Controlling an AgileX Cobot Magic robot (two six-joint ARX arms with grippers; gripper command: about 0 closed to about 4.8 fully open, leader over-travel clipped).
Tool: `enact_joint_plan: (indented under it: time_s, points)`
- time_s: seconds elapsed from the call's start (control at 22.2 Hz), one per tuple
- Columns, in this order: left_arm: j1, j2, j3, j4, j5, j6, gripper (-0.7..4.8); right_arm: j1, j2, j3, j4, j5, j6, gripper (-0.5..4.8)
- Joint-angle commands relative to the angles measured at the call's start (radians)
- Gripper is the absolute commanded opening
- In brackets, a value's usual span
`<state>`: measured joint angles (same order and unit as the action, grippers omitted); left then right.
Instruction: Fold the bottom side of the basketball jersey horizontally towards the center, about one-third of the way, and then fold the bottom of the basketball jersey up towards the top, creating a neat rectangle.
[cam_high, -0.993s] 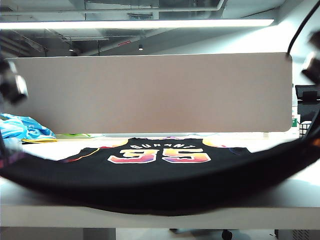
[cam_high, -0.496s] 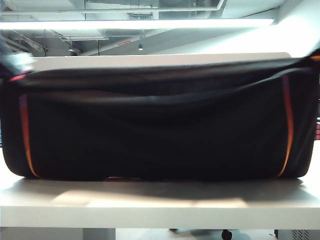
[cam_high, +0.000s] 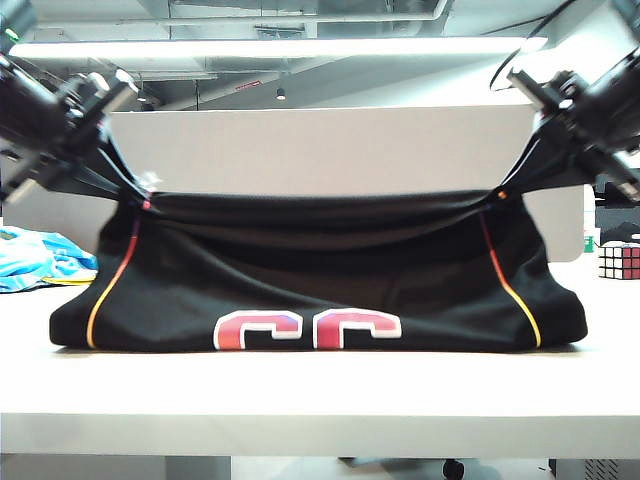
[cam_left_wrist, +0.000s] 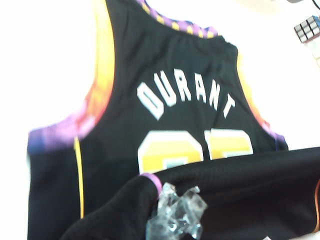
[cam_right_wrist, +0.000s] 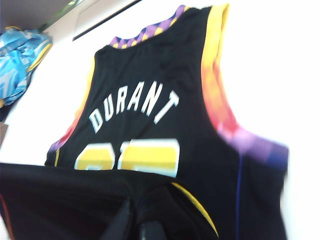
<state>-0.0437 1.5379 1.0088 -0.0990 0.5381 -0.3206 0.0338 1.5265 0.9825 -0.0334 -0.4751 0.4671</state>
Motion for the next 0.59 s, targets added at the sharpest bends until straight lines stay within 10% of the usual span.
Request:
enact_joint_plan:
  time_s: [0.05, 0.09, 0.18, 0.59]
  points:
    - [0.003, 0.094, 0.06, 0.126, -0.02, 0.044, 0.61, -0.002, 0.078, 0.082, 0.023, 0.002, -0.07, 0.29]
    - [0.003, 0.148, 0.094, 0.18, -0.023, 0.052, 2.93, -0.002, 0.122, 0.12, 0.039, -0.003, -0.079, 1.4]
    - [0.003, 0.187, 0.123, 0.19, -0.031, 0.06, 4.03, -0.016, 0.142, 0.152, 0.039, -0.001, -0.079, 2.21]
    - [0.053, 0.158, 0.123, -0.107, -0.024, 0.089, 4.0, -0.084, 0.07, 0.156, -0.243, -0.076, -0.16, 2.21]
